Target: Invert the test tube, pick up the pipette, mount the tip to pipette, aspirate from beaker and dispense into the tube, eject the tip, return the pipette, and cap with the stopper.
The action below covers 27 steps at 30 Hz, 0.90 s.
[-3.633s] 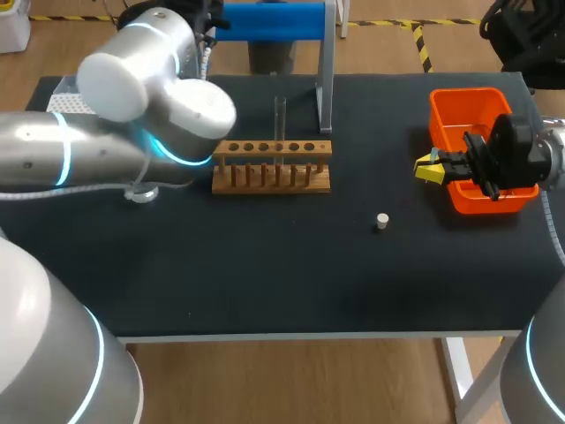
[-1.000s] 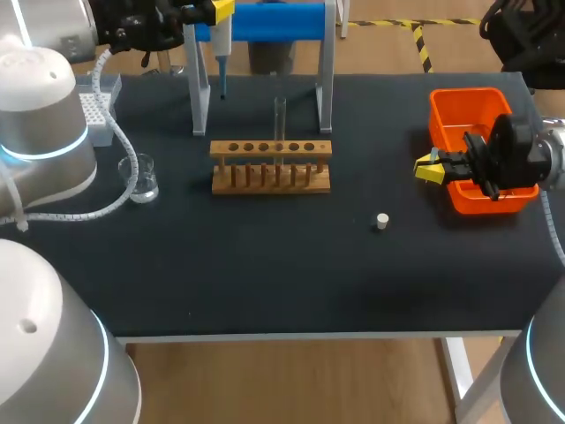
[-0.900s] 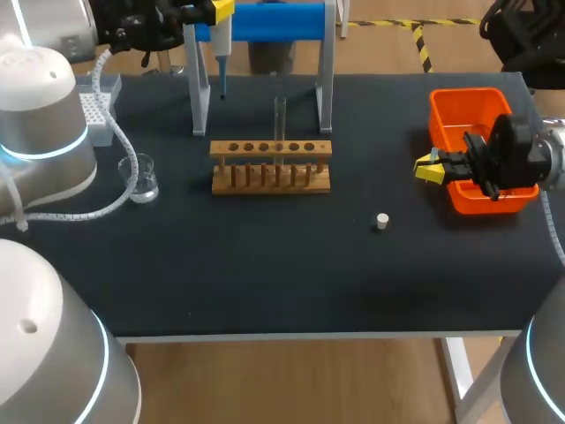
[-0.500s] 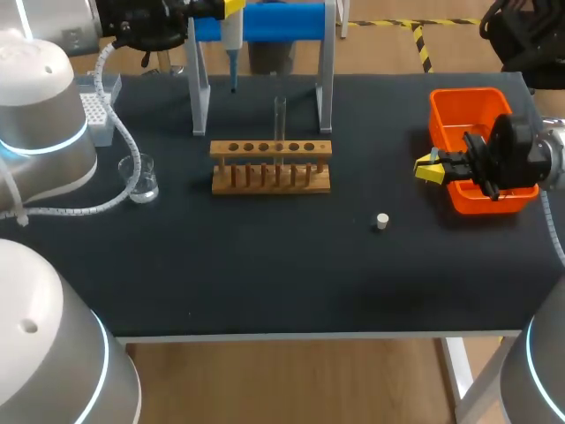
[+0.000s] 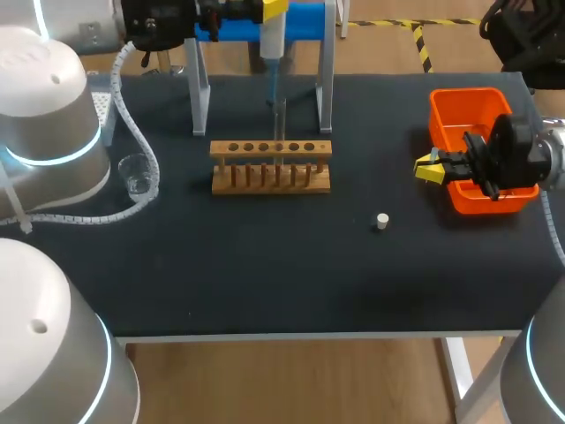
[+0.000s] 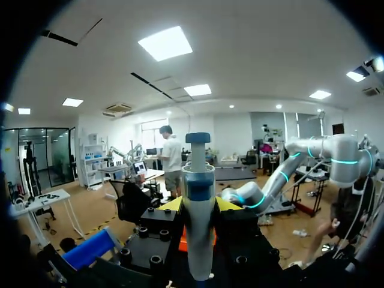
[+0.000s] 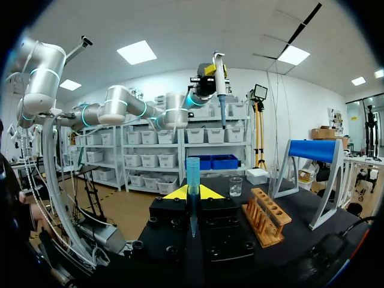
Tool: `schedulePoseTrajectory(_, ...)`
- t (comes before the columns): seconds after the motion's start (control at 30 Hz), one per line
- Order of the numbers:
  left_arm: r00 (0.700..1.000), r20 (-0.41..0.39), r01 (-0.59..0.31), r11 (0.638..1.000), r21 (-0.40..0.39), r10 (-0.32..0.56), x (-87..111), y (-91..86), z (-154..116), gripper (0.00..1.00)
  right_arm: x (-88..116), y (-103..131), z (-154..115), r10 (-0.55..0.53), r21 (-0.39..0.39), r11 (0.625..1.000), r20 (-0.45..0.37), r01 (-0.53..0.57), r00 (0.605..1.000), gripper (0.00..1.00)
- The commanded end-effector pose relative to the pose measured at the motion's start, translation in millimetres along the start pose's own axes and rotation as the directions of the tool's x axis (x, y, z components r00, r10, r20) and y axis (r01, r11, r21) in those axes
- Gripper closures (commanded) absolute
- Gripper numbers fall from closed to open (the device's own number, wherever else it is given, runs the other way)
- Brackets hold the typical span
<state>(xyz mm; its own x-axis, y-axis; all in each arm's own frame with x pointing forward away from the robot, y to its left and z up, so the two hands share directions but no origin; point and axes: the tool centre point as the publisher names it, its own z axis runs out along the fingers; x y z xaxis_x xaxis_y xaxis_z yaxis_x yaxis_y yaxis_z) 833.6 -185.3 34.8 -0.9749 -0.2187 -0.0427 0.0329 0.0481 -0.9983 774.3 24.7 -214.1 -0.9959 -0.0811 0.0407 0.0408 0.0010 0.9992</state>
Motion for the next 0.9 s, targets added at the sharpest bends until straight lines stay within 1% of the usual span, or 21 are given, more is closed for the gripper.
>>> schedulePoseTrajectory(0.03,1.0,0.006,-0.001,1.0,0.005,0.0,19.9,-0.6,14,1.0,1,1,0,0.0,0.002,1.0,0.002,0.0,1.0,1.0)
schedulePoseTrajectory(0.07,1.0,-0.001,0.008,1.0,0.014,-0.008,26.3,-0.4,18,1.0,1,1,0,0.0,0.002,1.0,0.002,0.0,1.0,1.0)
schedulePoseTrajectory(0.2,1.0,-0.027,-0.001,1.0,0.021,0.001,41.7,-1.3,27,1.0,1,1,0,0.0,0.002,1.0,0.002,0.0,1.0,1.0)
schedulePoseTrajectory(0.47,0.999,-0.04,0.011,0.999,0.036,-0.01,57.6,4.0,33,1.0,1,1,0,0.0,0.002,1.0,0.002,0.0,1.0,1.0)
schedulePoseTrajectory(0.73,0.996,-0.086,0.014,0.999,0.033,-0.011,62.1,4.4,38,1.0,1,1,0,0.0,0.002,1.0,0.002,0.0,1.0,1.0)
schedulePoseTrajectory(0.9,0.995,-0.101,0.022,1.0,0.022,-0.02,62.0,9.7,40,1.0,1,1,0,0.0,0.002,1.0,0.002,0.0,1.0,1.0)
